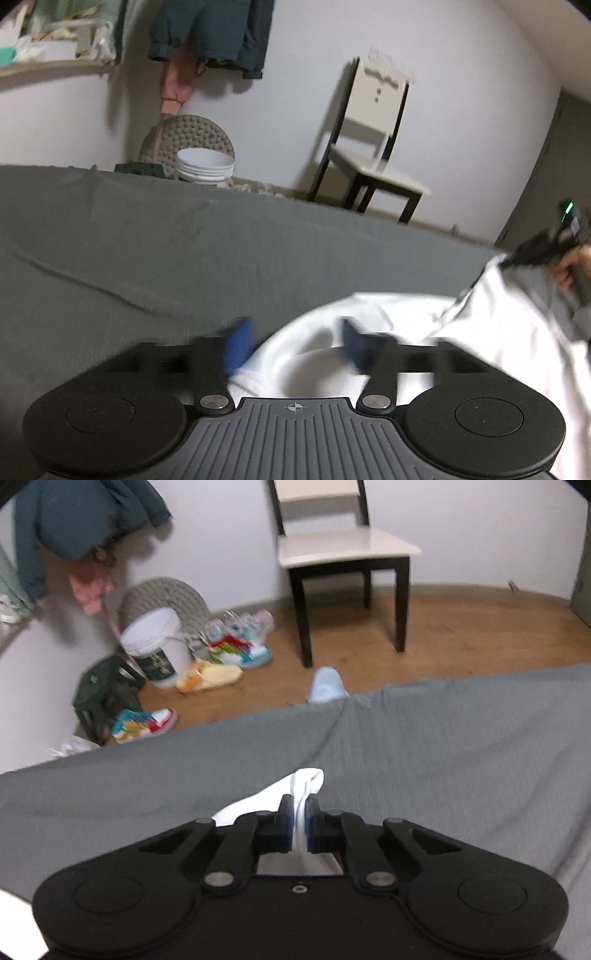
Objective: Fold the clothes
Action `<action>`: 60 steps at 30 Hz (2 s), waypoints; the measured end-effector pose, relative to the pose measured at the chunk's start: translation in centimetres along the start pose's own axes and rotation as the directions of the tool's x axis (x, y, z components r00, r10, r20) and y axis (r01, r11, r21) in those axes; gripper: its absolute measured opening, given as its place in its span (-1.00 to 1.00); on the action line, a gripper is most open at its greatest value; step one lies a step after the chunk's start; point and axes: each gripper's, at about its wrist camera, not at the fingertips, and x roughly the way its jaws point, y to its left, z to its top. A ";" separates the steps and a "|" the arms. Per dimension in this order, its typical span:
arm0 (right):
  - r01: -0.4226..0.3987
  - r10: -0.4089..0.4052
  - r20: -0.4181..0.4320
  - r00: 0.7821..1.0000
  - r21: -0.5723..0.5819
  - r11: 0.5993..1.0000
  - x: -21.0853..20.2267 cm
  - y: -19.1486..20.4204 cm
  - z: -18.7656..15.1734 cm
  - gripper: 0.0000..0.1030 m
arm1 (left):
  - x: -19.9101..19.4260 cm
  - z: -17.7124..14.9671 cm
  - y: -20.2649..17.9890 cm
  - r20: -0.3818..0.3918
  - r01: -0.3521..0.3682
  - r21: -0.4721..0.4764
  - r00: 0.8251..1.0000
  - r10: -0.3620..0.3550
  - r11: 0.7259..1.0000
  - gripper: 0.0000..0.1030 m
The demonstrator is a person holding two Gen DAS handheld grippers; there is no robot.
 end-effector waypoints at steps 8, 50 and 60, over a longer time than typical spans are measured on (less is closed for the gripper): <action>-0.303 0.306 0.005 0.952 -0.118 0.946 -9.9 -3.2 -2.2 -0.89 | -4.1 1.4 -1.5 0.016 0.240 0.101 0.970 -0.243 0.965 -0.96; -0.455 -0.013 -0.544 0.839 -0.715 0.531 2.7 28.8 -7.6 -0.61 | -6.8 -3.9 -7.1 -0.576 0.601 0.366 0.746 -0.335 0.711 -0.95; -0.253 0.043 -0.287 0.957 -0.753 0.608 -0.3 29.6 -2.6 -0.94 | -7.1 -3.6 -7.0 -0.552 0.582 0.397 0.769 -0.322 0.710 -0.95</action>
